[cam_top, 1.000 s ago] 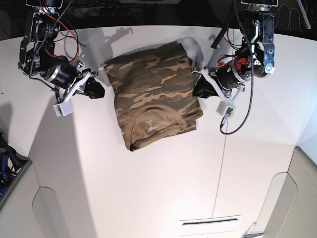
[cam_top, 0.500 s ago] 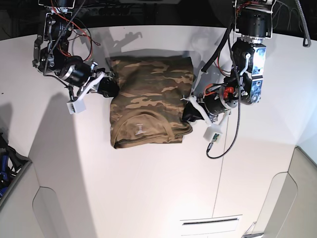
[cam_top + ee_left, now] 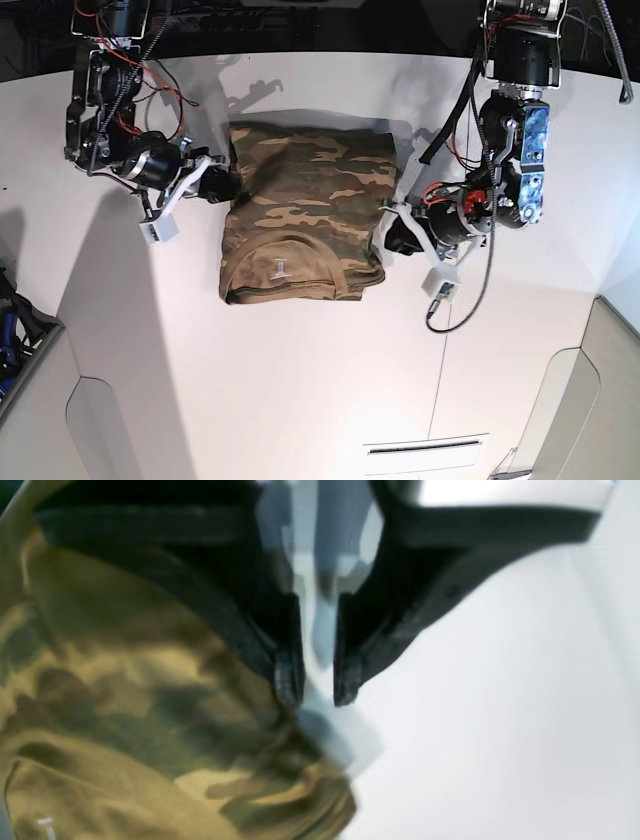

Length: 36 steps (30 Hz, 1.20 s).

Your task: Fold the T-shirt properly

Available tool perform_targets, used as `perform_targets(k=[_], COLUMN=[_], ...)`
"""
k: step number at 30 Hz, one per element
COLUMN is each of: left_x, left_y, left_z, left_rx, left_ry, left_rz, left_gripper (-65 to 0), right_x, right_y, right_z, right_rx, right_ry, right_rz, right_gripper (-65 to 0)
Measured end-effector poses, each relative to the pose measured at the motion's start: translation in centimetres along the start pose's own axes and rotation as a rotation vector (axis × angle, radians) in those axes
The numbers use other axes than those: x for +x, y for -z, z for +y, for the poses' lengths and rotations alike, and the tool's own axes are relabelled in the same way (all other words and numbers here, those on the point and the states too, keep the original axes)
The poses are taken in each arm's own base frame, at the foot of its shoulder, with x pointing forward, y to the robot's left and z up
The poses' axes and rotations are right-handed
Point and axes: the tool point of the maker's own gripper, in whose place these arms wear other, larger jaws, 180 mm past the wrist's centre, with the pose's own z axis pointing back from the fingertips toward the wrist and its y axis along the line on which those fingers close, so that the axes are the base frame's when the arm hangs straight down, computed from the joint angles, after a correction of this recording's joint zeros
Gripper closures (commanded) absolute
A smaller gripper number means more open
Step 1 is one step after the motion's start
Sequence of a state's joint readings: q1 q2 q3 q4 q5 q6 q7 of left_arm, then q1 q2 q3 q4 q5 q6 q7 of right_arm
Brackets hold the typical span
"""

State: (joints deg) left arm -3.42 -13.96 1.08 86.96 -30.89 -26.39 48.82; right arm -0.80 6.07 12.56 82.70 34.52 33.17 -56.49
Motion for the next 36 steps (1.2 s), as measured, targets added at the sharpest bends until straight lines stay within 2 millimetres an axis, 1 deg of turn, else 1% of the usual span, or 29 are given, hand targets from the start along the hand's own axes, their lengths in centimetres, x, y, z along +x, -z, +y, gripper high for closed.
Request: perform_targets(k=[4,6,8,10,12,14,16,19,20,22,24,27,29,31,32,34,36], left_x=[-0.1,-0.8,-2.0,-3.8,-5.6,-7.5,-9.1,-11.6,-12.6,-15.1,-18.0,-21.8,-23.5,-24.7,-25.7,-28.3,-30.8], left_y=[-3.8,-5.7,-7.0,-7.9,-8.9,-10.2,-11.7,-14.3,-15.1,-16.6,-17.9,-20.1,-21.2,-22.0,-22.4,-23.3,-23.8], left_z=[2.0,2.8,3.0,2.6,2.1,1.6,1.2,0.6,0.3,-0.4,-1.2,-1.9,-2.3,-2.6,-2.6,-2.5,-2.0], left_rx=[0.077,0.112,0.135,0.139,0.140,0.148,0.166,0.211,0.222,0.233,0.229,0.235,0.238,0.231,0.229,0.234,0.247], left_ry=[0.039,0.057,0.056,0.040,0.031,0.026,0.020,0.027,0.036,0.038,0.024,0.020,0.020,0.012,0.000,-0.041,-0.093], left_rz=[-0.040,-0.038,-0.022,-0.003,0.027,0.058,0.085,0.144,0.171,0.240,0.320,0.438,0.492,0.523,0.546,0.606,0.632], left_gripper=[-11.8,-11.8,-11.8,-11.8,-11.8,-11.8,-11.8,-11.8,-11.8,-11.8,-11.8,-11.8,-11.8,-11.8,-11.8,-11.8,-11.8], right_x=[-0.4,-1.0,-1.5,-1.9,-2.8,-4.6,-6.5,-8.2,-8.8,-10.4,-12.5,-15.6,-17.4,-19.5,-20.5,-22.3,-24.4], right_y=[-2.2,-3.5,-4.8,-6.0,-7.0,-7.9,-8.7,-10.2,-10.8,-11.9,-13.0,-14.6,-15.3,-16.1,-16.5,-17.4,-18.2], right_z=[-1.4,-2.0,-2.5,-2.7,-2.7,-2.4,-1.7,-0.5,-0.4,-0.7,-1.2,-0.9,-0.1,0.6,0.9,1.5,2.2], right_rx=[-0.049,-0.068,-0.081,-0.078,-0.073,-0.058,-0.021,0.051,0.061,0.053,0.038,0.049,0.073,0.086,0.092,0.097,0.110], right_ry=[-0.050,-0.074,-0.094,-0.107,-0.112,-0.107,-0.091,-0.089,-0.096,-0.086,-0.072,-0.029,0.010,0.048,0.065,0.101,0.142], right_rz=[0.017,0.031,0.045,0.049,0.078,0.143,0.205,0.266,0.286,0.332,0.395,0.475,0.510,0.549,0.568,0.605,0.654], right_gripper=[0.0,0.0,0.0,0.0,0.0,0.0,0.0,0.0,0.0,0.0,0.0,0.0,0.0,0.0,0.0,0.0,0.0])
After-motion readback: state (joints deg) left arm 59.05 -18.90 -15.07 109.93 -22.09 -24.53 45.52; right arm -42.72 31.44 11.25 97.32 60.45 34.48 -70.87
